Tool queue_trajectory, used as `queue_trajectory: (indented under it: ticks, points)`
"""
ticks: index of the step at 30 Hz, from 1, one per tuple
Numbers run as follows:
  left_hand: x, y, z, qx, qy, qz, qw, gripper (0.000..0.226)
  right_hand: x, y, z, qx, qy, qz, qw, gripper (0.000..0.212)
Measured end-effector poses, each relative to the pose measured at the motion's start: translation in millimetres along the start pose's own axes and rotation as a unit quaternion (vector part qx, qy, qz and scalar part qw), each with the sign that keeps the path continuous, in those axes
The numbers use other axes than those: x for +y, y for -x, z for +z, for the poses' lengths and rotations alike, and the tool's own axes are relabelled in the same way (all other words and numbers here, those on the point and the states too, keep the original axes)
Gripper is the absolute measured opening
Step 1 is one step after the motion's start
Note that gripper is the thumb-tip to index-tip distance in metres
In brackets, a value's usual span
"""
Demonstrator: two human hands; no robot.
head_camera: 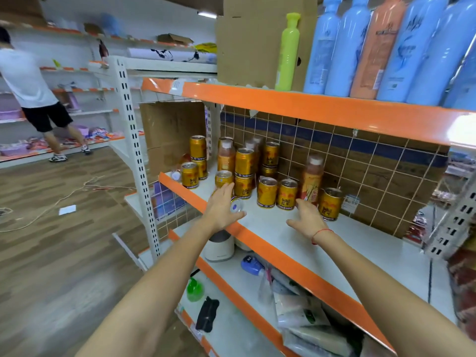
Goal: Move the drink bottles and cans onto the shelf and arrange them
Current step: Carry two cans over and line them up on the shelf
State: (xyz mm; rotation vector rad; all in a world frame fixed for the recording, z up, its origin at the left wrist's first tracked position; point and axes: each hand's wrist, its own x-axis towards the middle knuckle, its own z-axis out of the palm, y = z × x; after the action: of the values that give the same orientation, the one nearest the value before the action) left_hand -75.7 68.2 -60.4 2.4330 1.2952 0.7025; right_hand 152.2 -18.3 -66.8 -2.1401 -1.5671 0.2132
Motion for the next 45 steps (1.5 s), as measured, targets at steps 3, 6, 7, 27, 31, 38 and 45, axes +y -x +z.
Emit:
queue_trajectory:
  ticks: [3,6,7,27,31,38,45]
  points:
    - [6,-18,9,-0.042,0.002,0.026,0.999,0.098,1,-14,1,-0.005,-0.006,0.01,1.0,0.05]
    - [4,-41,17,-0.064,-0.01,0.054,0.996,0.1,2,-29,4,-0.005,-0.014,0.019,1.0,0.052]
    - [3,-49,18,-0.066,-0.009,0.059,0.996,0.1,2,-33,4,0.0,-0.019,0.019,1.0,0.052]
    - [9,-160,48,-0.166,0.03,0.126,0.978,0.093,2,-141,2,-0.071,0.106,0.023,0.992,0.078]
    - [11,-167,67,-0.175,0.027,0.127,0.976,0.096,0,-134,6,-0.112,0.14,0.044,0.983,0.064]
    - [1,-177,77,-0.22,0.04,0.116,0.968,0.089,34,-181,22,-0.152,0.173,0.033,0.973,0.065]
    - [-2,-188,67,-0.212,0.057,0.11,0.969,0.078,-7,-147,-5,-0.138,0.199,0.022,0.97,0.062]
